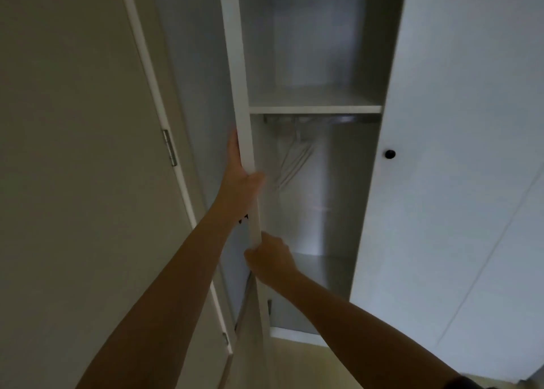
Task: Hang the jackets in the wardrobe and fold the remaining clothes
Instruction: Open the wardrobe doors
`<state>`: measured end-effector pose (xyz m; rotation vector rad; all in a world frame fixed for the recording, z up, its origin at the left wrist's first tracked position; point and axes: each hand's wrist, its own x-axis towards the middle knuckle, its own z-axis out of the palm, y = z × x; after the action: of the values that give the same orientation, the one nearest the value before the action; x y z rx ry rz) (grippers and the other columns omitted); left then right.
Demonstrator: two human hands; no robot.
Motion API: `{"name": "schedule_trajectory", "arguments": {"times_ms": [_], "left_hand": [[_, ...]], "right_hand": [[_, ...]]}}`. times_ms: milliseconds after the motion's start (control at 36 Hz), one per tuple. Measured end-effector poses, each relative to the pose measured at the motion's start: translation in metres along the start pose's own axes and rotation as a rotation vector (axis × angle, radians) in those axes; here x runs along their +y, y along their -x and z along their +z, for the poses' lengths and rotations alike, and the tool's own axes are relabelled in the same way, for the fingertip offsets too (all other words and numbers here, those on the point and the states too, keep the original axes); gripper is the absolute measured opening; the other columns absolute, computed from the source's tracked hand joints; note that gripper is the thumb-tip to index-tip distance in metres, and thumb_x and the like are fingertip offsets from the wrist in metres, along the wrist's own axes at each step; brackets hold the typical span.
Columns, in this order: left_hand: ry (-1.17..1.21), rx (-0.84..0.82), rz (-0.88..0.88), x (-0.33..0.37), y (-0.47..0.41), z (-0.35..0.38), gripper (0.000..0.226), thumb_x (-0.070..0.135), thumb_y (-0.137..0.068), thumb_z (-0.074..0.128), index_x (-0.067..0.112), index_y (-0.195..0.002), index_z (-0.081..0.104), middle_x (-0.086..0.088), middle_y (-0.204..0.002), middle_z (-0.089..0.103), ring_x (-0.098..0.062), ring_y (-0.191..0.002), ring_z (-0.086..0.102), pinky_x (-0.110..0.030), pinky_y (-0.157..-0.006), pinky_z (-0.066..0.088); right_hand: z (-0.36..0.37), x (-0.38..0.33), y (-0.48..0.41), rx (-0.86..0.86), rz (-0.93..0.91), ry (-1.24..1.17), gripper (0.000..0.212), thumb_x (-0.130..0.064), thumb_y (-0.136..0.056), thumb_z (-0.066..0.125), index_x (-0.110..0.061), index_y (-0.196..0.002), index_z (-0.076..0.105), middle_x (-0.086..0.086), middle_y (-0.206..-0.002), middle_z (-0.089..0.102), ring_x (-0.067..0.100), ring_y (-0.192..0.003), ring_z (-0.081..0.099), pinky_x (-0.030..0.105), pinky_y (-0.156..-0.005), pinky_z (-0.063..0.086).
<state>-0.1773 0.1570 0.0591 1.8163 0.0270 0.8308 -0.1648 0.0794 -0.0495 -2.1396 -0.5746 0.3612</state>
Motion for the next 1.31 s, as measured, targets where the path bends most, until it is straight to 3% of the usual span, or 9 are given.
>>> {"name": "schedule_trajectory", "arguments": {"times_ms": [111, 278, 500, 639, 806, 944, 1056, 1167, 1306], "left_hand": [[-0.032, -0.029, -0.041, -0.01, 0.001, -0.042, 0.072, -0.011, -0.083, 0.046, 0.019, -0.145, 0.025, 0.011, -0.1, 0.053, 0.016, -0.068, 0.056, -0.005, -0.059, 0.046], [-0.032, -0.067, -0.099, -0.019, 0.002, -0.081, 0.066, -0.005, -0.084, 0.047, 0.022, -0.141, 0.028, 0.015, -0.105, 0.052, 0.021, -0.076, 0.055, 0.002, -0.058, 0.041], [0.006, -0.081, -0.179, -0.036, -0.01, -0.119, 0.069, 0.008, -0.072, 0.055, 0.019, -0.138, 0.038, 0.02, -0.092, 0.063, 0.016, -0.076, 0.059, 0.0, -0.057, 0.044], [0.077, -0.133, -0.228, -0.045, -0.017, -0.145, 0.073, 0.011, -0.064, 0.057, 0.021, -0.135, 0.04, 0.028, -0.088, 0.068, 0.007, -0.086, 0.065, -0.011, -0.066, 0.052], [0.158, -0.098, -0.237, -0.05, -0.019, -0.169, 0.046, 0.005, -0.064, 0.054, 0.028, -0.104, 0.053, 0.024, -0.086, 0.071, 0.005, -0.082, 0.067, -0.013, -0.064, 0.053], [0.165, -0.076, -0.226, -0.054, -0.015, -0.172, 0.047, -0.001, -0.067, 0.055, 0.026, -0.106, 0.053, 0.017, -0.088, 0.071, 0.002, -0.084, 0.067, -0.015, -0.066, 0.053], [0.151, 0.072, -0.27, -0.052, -0.011, -0.165, 0.039, -0.016, -0.086, 0.046, 0.013, -0.112, 0.049, 0.011, -0.084, 0.067, 0.004, -0.07, 0.066, -0.012, -0.057, 0.051], [-0.004, 0.239, -0.198, -0.044, 0.002, -0.152, 0.047, -0.002, -0.09, 0.053, 0.003, -0.134, 0.039, -0.002, -0.105, 0.061, -0.002, -0.085, 0.061, -0.01, -0.06, 0.049], [-0.245, 0.553, 0.029, -0.036, 0.028, -0.101, 0.073, 0.008, -0.085, 0.058, 0.013, -0.148, 0.021, -0.004, -0.141, 0.043, -0.009, -0.121, 0.048, -0.007, -0.094, 0.039]], "right_hand": [[0.038, -0.025, 0.004, 0.035, 0.035, -0.033, 0.021, -0.017, -0.082, 0.046, -0.009, -0.098, 0.056, 0.01, -0.093, 0.066, 0.027, -0.085, 0.066, 0.042, -0.077, 0.058], [0.076, -0.048, 0.001, 0.107, 0.053, -0.013, 0.022, -0.02, -0.082, 0.046, -0.012, -0.101, 0.054, 0.004, -0.091, 0.065, 0.023, -0.083, 0.066, 0.04, -0.075, 0.058], [0.108, -0.067, -0.003, 0.165, 0.039, 0.017, 0.021, -0.025, -0.089, 0.05, -0.013, -0.106, 0.051, 0.004, -0.095, 0.065, 0.021, -0.083, 0.066, 0.037, -0.075, 0.059], [0.124, -0.079, -0.008, 0.157, 0.033, 0.07, 0.031, -0.028, -0.091, 0.05, -0.01, -0.115, 0.046, 0.007, -0.104, 0.065, 0.024, -0.09, 0.066, 0.039, -0.078, 0.058], [0.145, -0.093, -0.019, 0.123, 0.053, 0.127, 0.06, -0.036, -0.092, 0.049, -0.002, -0.138, 0.031, 0.013, -0.118, 0.062, 0.03, -0.103, 0.063, 0.042, -0.086, 0.055], [0.15, -0.092, -0.026, 0.114, 0.046, 0.167, 0.065, -0.038, -0.091, 0.049, 0.0, -0.139, 0.028, 0.012, -0.116, 0.062, 0.03, -0.103, 0.062, 0.041, -0.086, 0.054], [0.142, -0.082, -0.033, 0.03, 0.0, 0.204, 0.08, -0.045, -0.088, 0.052, -0.002, -0.145, 0.016, 0.013, -0.122, 0.059, 0.032, -0.109, 0.059, 0.04, -0.089, 0.051], [0.111, -0.054, -0.038, -0.237, -0.148, 0.258, 0.097, -0.053, -0.089, 0.054, -0.015, -0.152, -0.009, 0.011, -0.146, 0.042, 0.032, -0.127, 0.048, 0.04, -0.101, 0.041], [0.052, -0.015, -0.05, -0.202, -0.226, 0.289, 0.088, -0.046, -0.092, 0.054, -0.02, -0.153, -0.004, 0.01, -0.154, 0.03, 0.027, -0.137, 0.037, 0.04, -0.11, 0.034]]}}
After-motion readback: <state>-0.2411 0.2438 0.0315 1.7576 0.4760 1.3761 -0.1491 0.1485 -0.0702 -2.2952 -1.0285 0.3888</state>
